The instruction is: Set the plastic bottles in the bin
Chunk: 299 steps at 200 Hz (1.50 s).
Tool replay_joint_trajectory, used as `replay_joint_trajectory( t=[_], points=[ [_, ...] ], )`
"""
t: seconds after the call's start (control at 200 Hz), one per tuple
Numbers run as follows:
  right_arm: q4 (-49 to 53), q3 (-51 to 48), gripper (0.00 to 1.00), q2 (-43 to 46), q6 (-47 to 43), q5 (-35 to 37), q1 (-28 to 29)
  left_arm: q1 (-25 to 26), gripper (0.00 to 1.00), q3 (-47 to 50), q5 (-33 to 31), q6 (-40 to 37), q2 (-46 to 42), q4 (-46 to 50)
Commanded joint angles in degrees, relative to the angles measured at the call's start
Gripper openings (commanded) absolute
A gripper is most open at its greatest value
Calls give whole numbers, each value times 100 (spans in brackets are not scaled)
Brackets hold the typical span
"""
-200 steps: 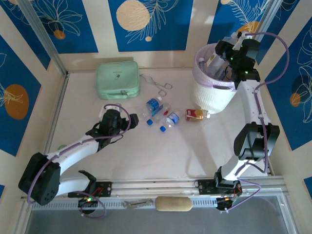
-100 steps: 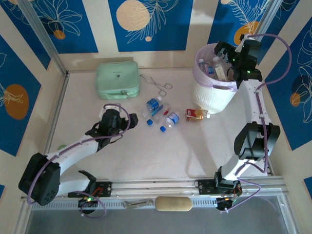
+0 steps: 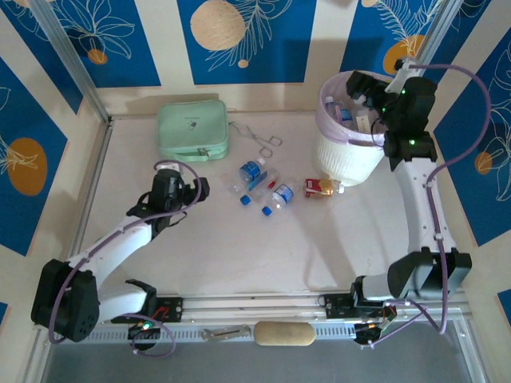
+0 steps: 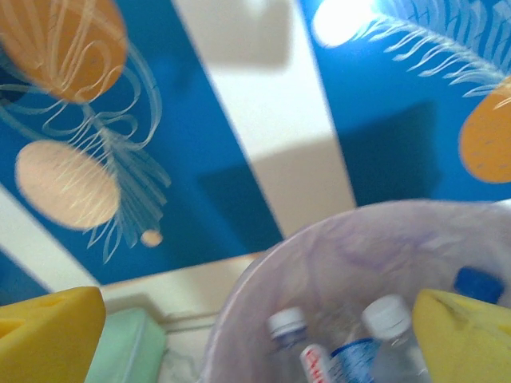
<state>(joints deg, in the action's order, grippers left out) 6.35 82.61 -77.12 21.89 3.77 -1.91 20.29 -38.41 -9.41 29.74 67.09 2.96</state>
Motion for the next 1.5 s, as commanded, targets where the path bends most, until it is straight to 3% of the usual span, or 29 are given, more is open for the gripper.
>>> replay_joint_trajectory(
  t=[0.0, 0.21, 0.39, 0.945, 1.491],
  points=[
    [-196, -685, 99, 315, -84, -245, 403, -360, 99, -226, -160, -447, -83, 374],
    [-303, -1868, 99, 866, 85, 21, 1347, -850, 99, -246, -107, -605, 229, 500],
    [-377, -2588, 99, 1084, 509, 80, 1813, -1256, 99, -241, 229, -657, 703, 364],
    [-463, -2749, 99, 1146, 566, 414, 2361, -1529, 99, -618, 1050, -871, 1928, 381],
    [-524, -2809, 99, 1287, 571, 588, 2432, -1528, 58, -1105, 1087, -892, 2534, 968]
  ],
)
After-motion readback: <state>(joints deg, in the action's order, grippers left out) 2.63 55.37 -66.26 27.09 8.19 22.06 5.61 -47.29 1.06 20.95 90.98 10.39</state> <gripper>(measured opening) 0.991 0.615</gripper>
